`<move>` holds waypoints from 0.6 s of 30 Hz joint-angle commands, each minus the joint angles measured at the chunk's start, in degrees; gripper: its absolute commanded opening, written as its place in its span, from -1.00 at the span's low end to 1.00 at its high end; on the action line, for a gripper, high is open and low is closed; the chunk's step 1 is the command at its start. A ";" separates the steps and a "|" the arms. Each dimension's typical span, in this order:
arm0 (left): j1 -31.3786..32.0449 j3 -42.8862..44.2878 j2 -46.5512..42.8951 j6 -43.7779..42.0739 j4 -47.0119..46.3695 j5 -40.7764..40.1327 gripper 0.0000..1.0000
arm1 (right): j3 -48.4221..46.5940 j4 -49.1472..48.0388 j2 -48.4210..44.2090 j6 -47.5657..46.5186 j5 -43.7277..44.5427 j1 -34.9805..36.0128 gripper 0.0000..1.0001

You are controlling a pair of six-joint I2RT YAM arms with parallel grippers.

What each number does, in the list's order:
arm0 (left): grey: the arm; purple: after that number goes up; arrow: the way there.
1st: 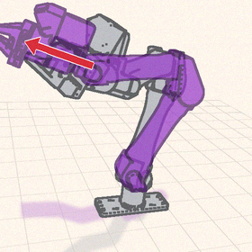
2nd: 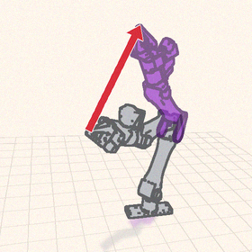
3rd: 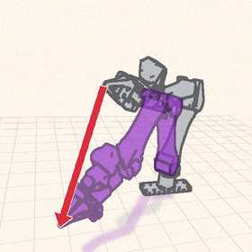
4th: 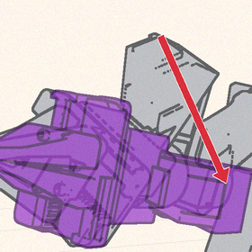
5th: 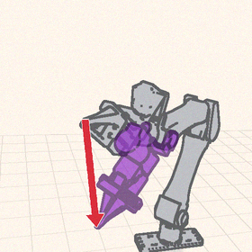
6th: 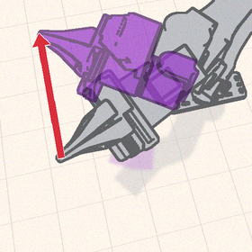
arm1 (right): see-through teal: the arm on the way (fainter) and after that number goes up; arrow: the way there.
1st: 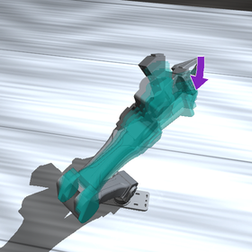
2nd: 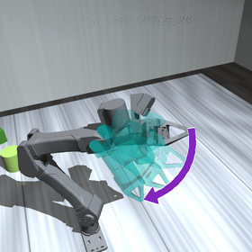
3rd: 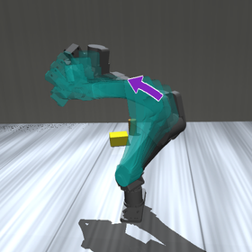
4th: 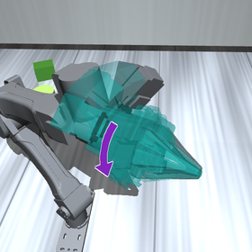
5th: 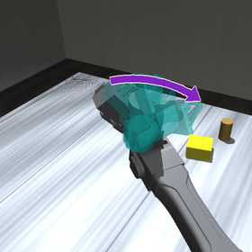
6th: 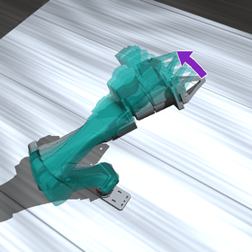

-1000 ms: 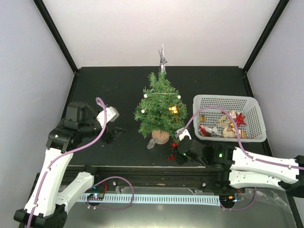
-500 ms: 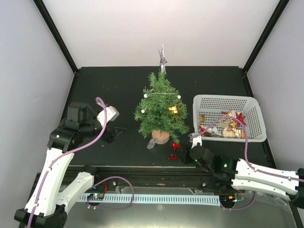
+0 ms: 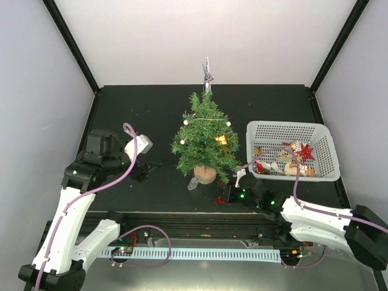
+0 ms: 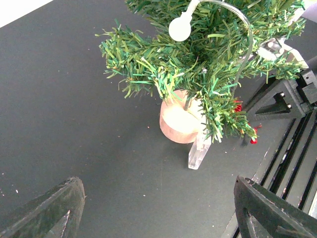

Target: Decorate the small christmas tree

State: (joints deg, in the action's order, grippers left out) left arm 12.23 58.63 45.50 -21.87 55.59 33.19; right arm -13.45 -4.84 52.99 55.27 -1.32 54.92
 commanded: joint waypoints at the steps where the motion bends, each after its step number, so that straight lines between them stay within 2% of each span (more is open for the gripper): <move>1: -0.19 0.09 -0.22 0.43 -1.35 -0.17 0.65 | -2.34 -8.77 4.57 -1.66 -4.73 -0.25 -0.36; 18: -0.28 0.66 1.66 0.40 -2.33 -0.19 0.65 | -2.78 -19.98 16.67 0.93 -4.40 -3.25 -0.47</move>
State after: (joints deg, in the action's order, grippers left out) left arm 12.16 58.61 46.26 -21.87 54.92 33.19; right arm -15.73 -19.33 67.09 54.81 -5.61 52.62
